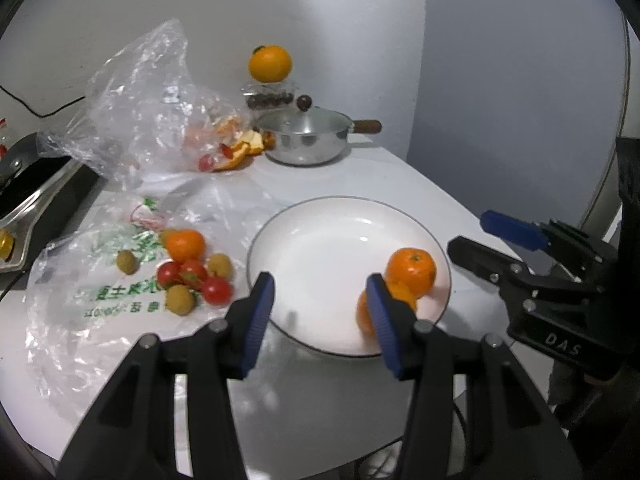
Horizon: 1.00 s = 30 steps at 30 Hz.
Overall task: Organize fruits
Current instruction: 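Lower the orange onto the white plate and open the left gripper, then move the right gripper to a red cherry tomato while the left gripper returns to the bag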
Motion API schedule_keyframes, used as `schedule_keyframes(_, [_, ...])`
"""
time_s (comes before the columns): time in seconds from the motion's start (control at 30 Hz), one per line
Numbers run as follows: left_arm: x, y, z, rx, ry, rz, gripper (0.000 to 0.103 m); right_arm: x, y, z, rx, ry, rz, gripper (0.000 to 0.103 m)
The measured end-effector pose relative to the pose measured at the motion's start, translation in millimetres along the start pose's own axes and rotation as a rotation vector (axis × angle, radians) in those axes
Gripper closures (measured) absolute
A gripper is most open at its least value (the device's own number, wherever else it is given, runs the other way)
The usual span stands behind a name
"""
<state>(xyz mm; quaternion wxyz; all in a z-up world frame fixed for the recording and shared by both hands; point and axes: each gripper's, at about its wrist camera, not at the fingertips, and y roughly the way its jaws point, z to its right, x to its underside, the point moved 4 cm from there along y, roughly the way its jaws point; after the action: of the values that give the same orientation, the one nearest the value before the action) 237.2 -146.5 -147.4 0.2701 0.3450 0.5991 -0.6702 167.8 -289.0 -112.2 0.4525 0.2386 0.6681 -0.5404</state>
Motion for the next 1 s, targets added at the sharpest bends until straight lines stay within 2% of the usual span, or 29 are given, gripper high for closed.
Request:
schedule_keyframes(0.57, [7.8,-18.2,-71.0,-0.052,-0.047,0.036,0.053,-17.0,18.6,-64.9,-0.012,-0.067,-0.01,0.049])
schedule_keyframes(0.7, [12.6,-18.0,-91.3,-0.055,-0.074,0.034,0.041,-20.9,26.2,-81.3,-0.007,-0.081,-0.017,0.049])
schedule_keyframes(1.0, [22.4,-20.9,-137.4,-0.082,-0.123,0.043,0.041,-26.6,48.2,-120.6,-0.012,-0.123,-0.05,0.049])
